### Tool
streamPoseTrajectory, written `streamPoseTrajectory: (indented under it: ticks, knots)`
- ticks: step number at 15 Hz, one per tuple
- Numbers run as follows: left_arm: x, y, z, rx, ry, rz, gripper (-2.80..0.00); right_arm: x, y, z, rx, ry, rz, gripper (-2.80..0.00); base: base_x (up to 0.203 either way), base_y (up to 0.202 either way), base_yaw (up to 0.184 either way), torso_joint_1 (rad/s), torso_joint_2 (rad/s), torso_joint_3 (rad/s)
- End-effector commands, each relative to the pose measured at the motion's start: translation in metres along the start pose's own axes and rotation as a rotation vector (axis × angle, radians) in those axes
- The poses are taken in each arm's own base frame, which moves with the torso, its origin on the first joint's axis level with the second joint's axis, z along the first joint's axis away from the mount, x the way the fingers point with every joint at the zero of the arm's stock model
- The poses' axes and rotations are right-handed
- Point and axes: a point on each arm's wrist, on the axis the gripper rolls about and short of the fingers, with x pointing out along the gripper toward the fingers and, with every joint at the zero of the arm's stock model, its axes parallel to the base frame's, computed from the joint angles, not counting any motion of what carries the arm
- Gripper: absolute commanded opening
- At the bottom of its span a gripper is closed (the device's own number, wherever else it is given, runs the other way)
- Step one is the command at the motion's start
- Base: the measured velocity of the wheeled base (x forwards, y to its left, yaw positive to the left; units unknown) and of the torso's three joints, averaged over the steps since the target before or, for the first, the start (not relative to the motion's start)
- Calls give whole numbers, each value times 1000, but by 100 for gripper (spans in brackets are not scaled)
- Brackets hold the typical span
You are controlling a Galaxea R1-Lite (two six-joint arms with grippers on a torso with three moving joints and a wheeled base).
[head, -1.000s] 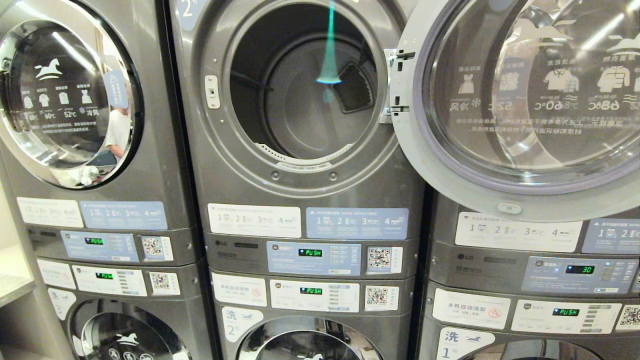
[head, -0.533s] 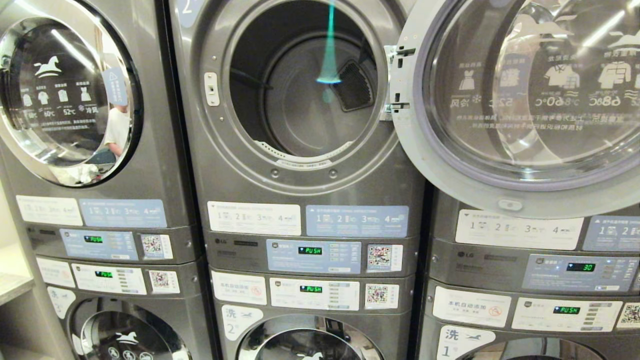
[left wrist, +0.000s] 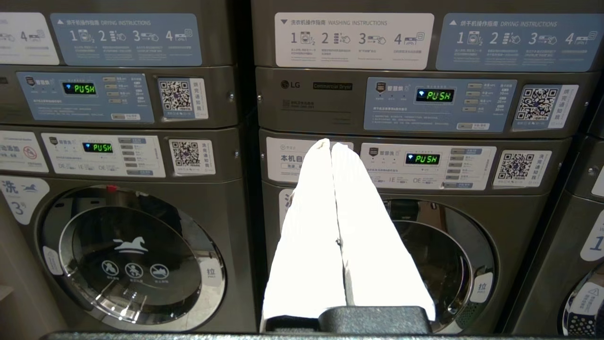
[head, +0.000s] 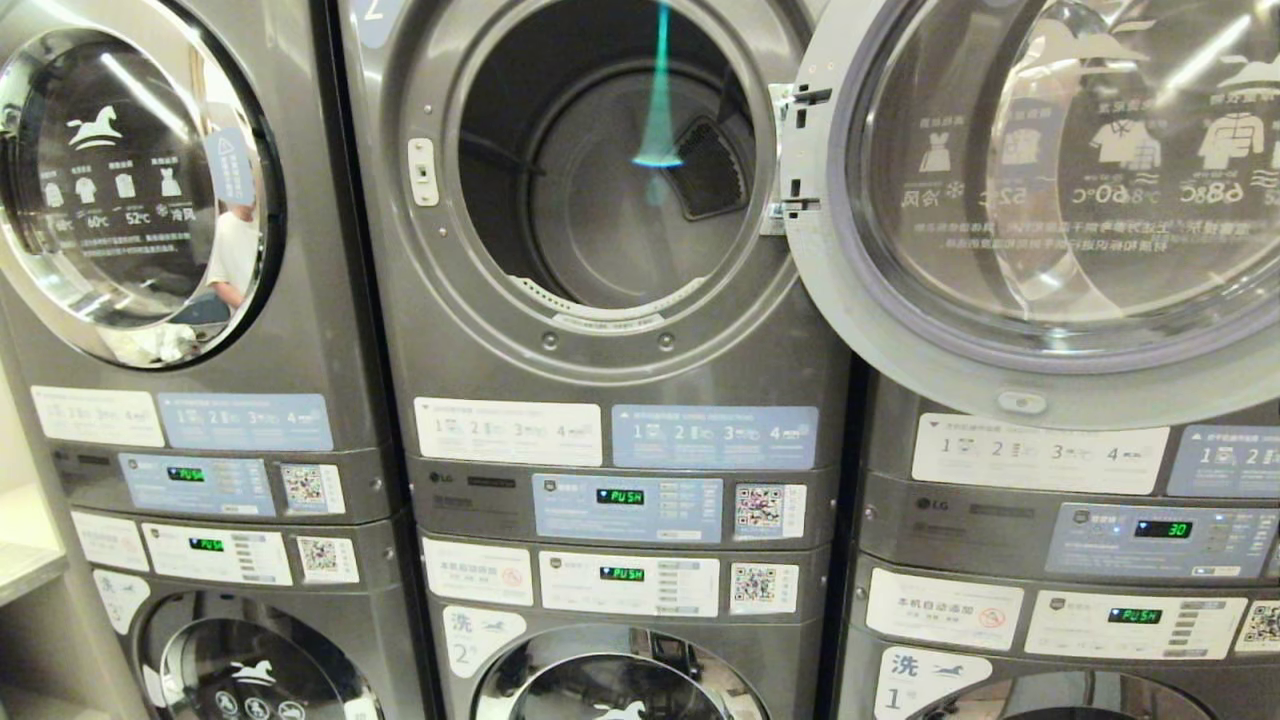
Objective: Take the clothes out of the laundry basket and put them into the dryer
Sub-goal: Take the clothes out of the basket
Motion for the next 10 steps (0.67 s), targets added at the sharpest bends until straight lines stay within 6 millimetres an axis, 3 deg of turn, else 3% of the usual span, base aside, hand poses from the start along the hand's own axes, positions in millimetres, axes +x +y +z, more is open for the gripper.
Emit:
streamPoseTrajectory:
  ticks: [1,10]
  knots:
    - [0,0,0,0,0,0,-280,0,0,0,0,-1,0,-280,0,0,0,-69,142,74]
    - [0,0,0,0,0,0,-280,0,0,0,2,-3,0,-280,0,0,0,-63,137,72]
